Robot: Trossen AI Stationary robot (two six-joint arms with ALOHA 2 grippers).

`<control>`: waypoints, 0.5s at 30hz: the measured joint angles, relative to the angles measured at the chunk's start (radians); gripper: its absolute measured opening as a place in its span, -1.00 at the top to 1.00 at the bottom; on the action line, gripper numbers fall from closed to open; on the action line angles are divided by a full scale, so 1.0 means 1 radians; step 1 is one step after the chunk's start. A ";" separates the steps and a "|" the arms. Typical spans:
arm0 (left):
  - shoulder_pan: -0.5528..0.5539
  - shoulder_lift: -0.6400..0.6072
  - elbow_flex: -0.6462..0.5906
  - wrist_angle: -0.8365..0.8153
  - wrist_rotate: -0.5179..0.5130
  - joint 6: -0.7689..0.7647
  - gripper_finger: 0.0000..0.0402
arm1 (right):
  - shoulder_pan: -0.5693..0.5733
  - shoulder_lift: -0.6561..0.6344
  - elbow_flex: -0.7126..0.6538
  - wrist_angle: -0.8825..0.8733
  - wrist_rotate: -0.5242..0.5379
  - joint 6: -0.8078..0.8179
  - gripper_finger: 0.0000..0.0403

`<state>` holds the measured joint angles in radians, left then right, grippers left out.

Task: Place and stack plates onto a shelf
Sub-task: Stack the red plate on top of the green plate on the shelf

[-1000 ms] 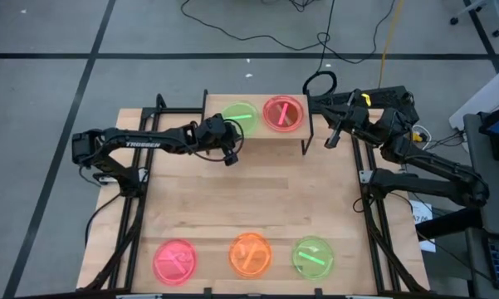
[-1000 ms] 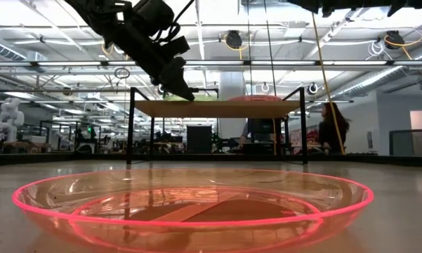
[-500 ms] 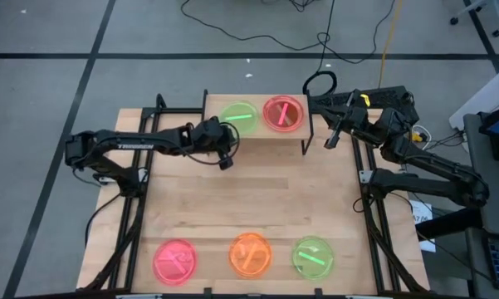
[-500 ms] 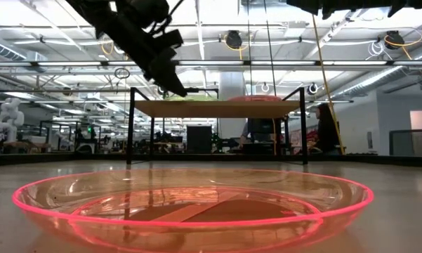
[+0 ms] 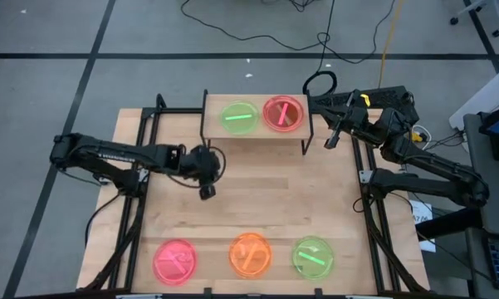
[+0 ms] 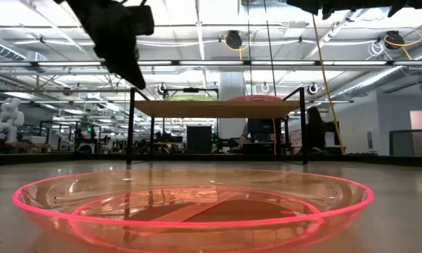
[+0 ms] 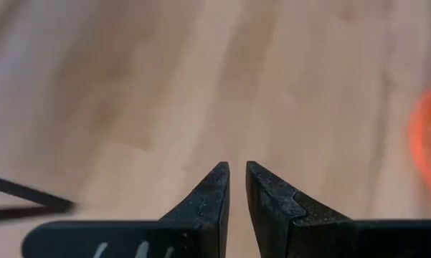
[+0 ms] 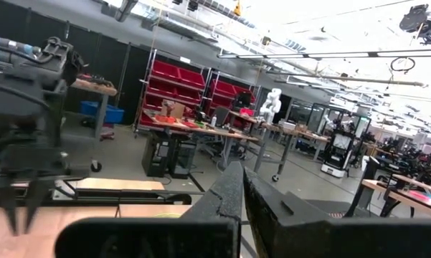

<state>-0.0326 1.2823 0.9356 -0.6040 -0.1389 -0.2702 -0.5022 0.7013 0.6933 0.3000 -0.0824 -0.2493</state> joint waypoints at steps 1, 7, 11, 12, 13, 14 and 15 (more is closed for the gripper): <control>-0.023 0.000 0.000 -0.016 0.003 -0.034 0.72 | 0.000 0.000 0.000 0.000 0.000 0.000 1.00; -0.156 0.000 0.000 -0.145 0.009 -0.194 0.72 | 0.000 0.000 0.000 -0.012 -0.001 0.001 1.00; -0.227 0.000 0.000 -0.220 0.047 -0.311 0.72 | 0.000 0.000 0.000 -0.015 -0.001 0.002 1.00; -0.240 0.000 -0.003 -0.220 0.057 -0.337 0.72 | 0.000 0.000 0.000 -0.015 -0.001 0.005 1.00; -0.251 0.000 -0.008 -0.215 0.067 -0.359 0.72 | 0.000 0.000 0.000 -0.015 -0.001 0.010 1.00; -0.262 -0.001 -0.014 -0.212 0.082 -0.382 0.72 | 0.000 0.000 0.000 -0.015 -0.001 0.017 1.00; -0.272 -0.001 -0.022 -0.213 0.099 -0.405 0.72 | 0.000 0.000 0.000 -0.015 -0.001 0.022 1.00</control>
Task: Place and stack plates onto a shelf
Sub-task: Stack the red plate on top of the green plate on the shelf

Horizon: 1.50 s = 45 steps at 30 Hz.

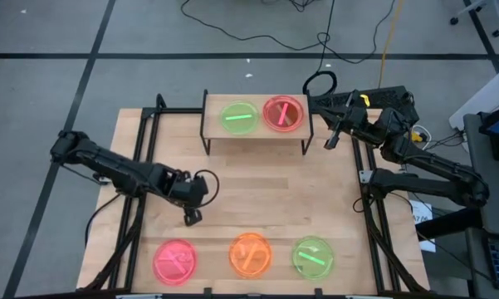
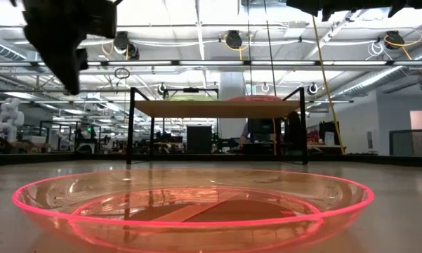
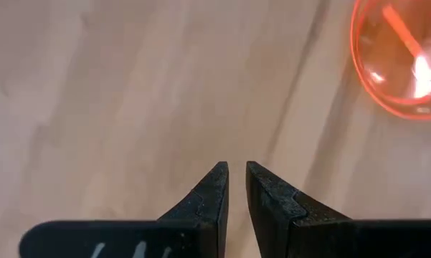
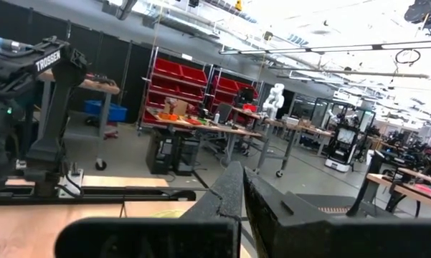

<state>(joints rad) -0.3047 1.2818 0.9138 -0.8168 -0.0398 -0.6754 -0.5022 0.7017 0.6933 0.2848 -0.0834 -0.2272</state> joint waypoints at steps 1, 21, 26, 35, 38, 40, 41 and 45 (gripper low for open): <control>-0.010 0.000 -0.008 -0.001 0.015 -0.024 0.72 | 0.000 0.000 0.000 0.000 0.000 0.003 1.00; -0.179 -0.089 -0.151 0.037 0.222 -0.182 0.72 | 0.000 0.000 0.000 -0.008 -0.030 0.014 1.00; -0.226 -0.072 -0.208 0.152 0.218 -0.234 0.72 | 0.000 0.000 0.000 -0.008 -0.030 0.014 1.00; -0.290 -0.071 -0.424 0.492 0.258 -0.360 0.72 | 0.000 0.000 0.000 -0.015 -0.053 0.015 1.00; -0.310 -0.071 -0.432 0.506 0.257 -0.343 0.72 | 0.000 0.000 0.000 -0.021 -0.052 0.015 1.00; -0.322 -0.071 -0.434 0.501 0.256 -0.325 0.72 | 0.000 0.000 0.000 -0.021 -0.052 0.015 1.00; -0.328 -0.071 -0.434 0.501 0.256 -0.318 0.72 | 0.000 0.000 0.000 -0.021 -0.052 0.015 1.00; -0.346 -0.071 -0.434 0.496 0.230 -0.309 0.72 | 0.000 0.000 0.000 -0.021 -0.052 0.015 1.00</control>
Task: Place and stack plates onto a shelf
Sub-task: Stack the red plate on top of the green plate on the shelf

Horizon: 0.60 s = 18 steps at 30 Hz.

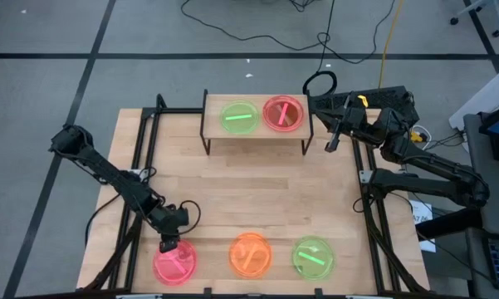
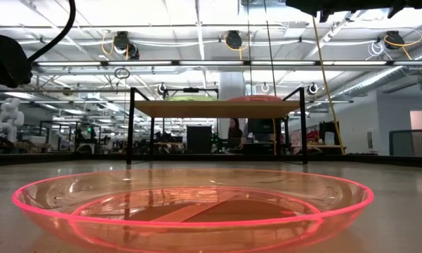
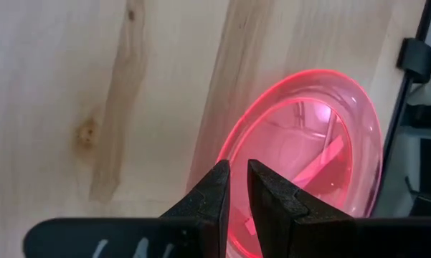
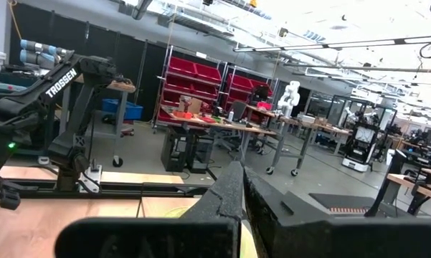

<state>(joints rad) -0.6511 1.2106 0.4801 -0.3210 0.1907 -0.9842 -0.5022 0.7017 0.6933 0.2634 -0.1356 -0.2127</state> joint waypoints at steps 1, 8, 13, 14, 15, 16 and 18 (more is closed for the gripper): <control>-0.004 0.000 0.000 0.000 -0.009 0.005 0.72 | 0.000 0.000 0.000 0.000 0.000 0.000 1.00; -0.006 0.077 0.000 0.035 -0.005 0.013 0.72 | 0.000 0.000 0.000 -0.007 0.000 0.000 1.00; -0.006 0.119 0.000 0.093 0.003 0.021 0.72 | 0.000 0.000 -0.021 0.022 0.000 0.000 1.00; -0.006 0.120 0.000 0.096 0.004 0.020 0.72 | 0.000 0.000 -0.032 0.036 0.000 0.000 1.00; -0.006 0.120 0.000 0.099 0.004 0.018 0.72 | 0.000 0.000 -0.043 0.053 0.000 0.000 1.00; -0.006 0.120 0.000 0.100 0.006 0.017 0.72 | 0.000 0.000 -0.055 0.070 0.001 0.000 1.00; -0.006 0.120 0.000 0.101 0.016 0.016 0.72 | 0.000 0.000 -0.075 0.104 0.001 0.000 1.00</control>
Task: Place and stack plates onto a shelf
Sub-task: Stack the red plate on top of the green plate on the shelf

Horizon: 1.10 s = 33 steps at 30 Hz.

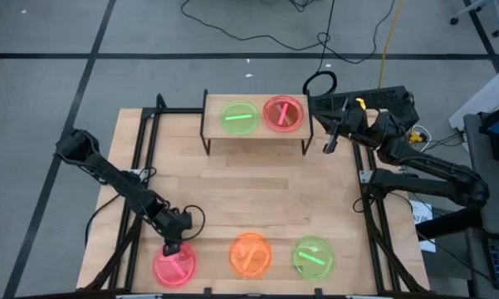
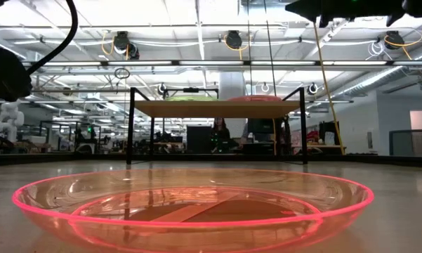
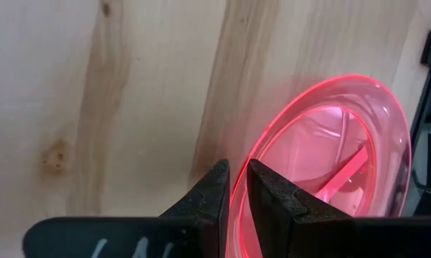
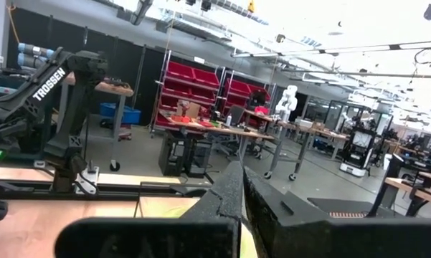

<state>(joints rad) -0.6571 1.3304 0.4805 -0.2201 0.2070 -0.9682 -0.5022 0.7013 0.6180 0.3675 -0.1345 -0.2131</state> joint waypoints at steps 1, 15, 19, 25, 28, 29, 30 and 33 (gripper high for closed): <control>0.000 0.000 0.000 0.001 0.008 -0.002 0.72 | 0.000 0.000 -0.011 0.019 0.000 0.000 1.00; 0.001 0.000 0.000 0.005 0.056 -0.003 0.98 | 0.000 0.000 -0.044 0.077 0.002 0.003 1.00; 0.018 -0.002 0.000 0.005 0.052 -0.004 0.99 | 0.000 0.000 -0.044 0.075 0.002 0.003 1.00; 0.085 -0.045 0.000 0.001 0.003 0.027 0.99 | 0.000 0.000 -0.044 0.074 0.002 0.005 1.00; 0.129 -0.093 0.000 -0.022 -0.016 0.053 0.99 | 0.000 0.000 -0.044 0.074 0.002 0.011 1.00; 0.144 -0.113 0.000 -0.038 -0.023 0.060 0.99 | 0.000 0.000 -0.044 0.073 0.002 0.011 1.00; 0.161 -0.134 0.000 -0.052 -0.026 0.068 0.99 | 0.000 0.000 -0.044 0.073 0.002 0.011 1.00; 0.207 -0.203 0.000 -0.080 -0.027 0.091 1.00 | 0.000 0.000 -0.044 0.073 0.002 0.011 1.00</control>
<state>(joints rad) -0.4505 1.1269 0.4808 -0.3004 0.1799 -0.8770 -0.5022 0.7013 0.5735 0.4400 -0.1326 -0.2021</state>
